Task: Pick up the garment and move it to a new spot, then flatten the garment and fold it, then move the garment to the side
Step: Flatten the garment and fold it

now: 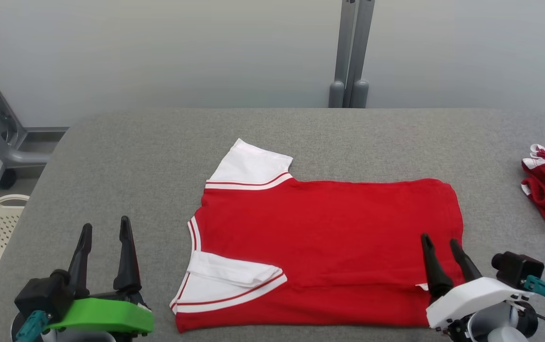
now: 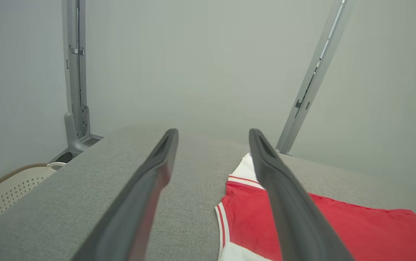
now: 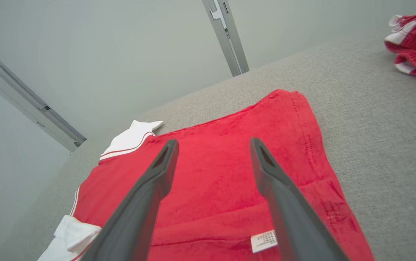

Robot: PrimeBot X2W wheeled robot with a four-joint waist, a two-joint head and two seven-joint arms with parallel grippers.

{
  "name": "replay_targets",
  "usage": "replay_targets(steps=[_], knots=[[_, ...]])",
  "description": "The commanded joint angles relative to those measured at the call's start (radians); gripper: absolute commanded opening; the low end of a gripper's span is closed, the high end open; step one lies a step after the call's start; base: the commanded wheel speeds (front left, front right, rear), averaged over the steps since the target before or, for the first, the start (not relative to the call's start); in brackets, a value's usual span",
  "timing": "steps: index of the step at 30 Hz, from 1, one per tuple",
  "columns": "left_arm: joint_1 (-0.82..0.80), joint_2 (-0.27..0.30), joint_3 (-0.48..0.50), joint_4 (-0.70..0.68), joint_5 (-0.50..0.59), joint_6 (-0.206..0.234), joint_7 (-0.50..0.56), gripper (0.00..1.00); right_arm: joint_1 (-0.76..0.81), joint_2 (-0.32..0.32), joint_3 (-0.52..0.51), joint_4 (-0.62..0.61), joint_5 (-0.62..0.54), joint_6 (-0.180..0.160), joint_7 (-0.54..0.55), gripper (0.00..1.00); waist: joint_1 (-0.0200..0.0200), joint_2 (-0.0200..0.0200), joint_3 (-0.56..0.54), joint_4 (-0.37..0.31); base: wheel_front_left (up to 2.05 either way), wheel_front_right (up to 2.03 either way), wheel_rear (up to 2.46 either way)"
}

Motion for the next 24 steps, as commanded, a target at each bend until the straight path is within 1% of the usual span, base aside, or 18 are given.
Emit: replay_targets(steps=[1, 5, 8, 9, 13, 17, 18, 24], knots=[[0.029, -0.022, 0.032, -0.018, 0.033, -0.049, -0.003, 1.0, -0.021, -0.003, 0.028, 0.021, -0.001, 0.0, -0.031, 1.0, 0.0, 0.0, -0.011, 0.006, 0.0, 0.0, 0.0], [0.067, -0.062, 0.078, 0.0, 0.086, -0.142, -0.003, 1.0, -0.043, -0.004, 0.074, 0.042, -0.058, 0.0, -0.093, 1.0, 0.0, 0.0, -0.02, 0.008, 0.0, 0.0, 0.0], [0.091, -0.086, 0.094, 0.041, 0.132, -0.176, -0.003, 1.0, -0.055, -0.003, 0.086, 0.054, -0.099, 0.0, -0.128, 1.0, 0.0, 0.0, -0.026, 0.007, 0.0, 0.0, 0.0], [0.091, -0.086, 0.094, 0.041, 0.132, -0.176, -0.003, 1.0, -0.055, -0.003, 0.086, 0.054, -0.099, 0.0, -0.128, 1.0, 0.0, 0.0, -0.026, 0.007, 0.0, 0.0, 0.0], [0.11, -0.126, 0.128, 0.074, 0.18, -0.197, -0.003, 1.0, -0.061, -0.004, 0.084, 0.054, -0.161, 0.0, -0.16, 1.0, 0.0, 0.0, -0.03, 0.005, 0.0, 0.0, 0.0], [0.135, -0.164, 0.162, 0.09, 0.233, -0.221, -0.003, 1.0, -0.052, -0.003, 0.077, 0.06, -0.223, 0.0, -0.179, 1.0, 0.0, 0.0, -0.033, -0.004, 0.0, 0.0, 0.0], [0.141, -0.176, 0.175, 0.107, 0.253, -0.233, -0.003, 1.0, -0.045, -0.003, 0.076, 0.07, -0.241, 0.0, -0.183, 1.0, 0.0, 0.0, -0.033, -0.009, 0.0, 0.0, 0.0], [0.139, -0.196, 0.195, 0.167, 0.312, -0.251, -0.003, 1.0, -0.043, -0.003, 0.057, 0.11, -0.309, 0.0, -0.184, 1.0, 0.0, 0.0, -0.029, -0.019, 0.0, 0.0, 0.0]])
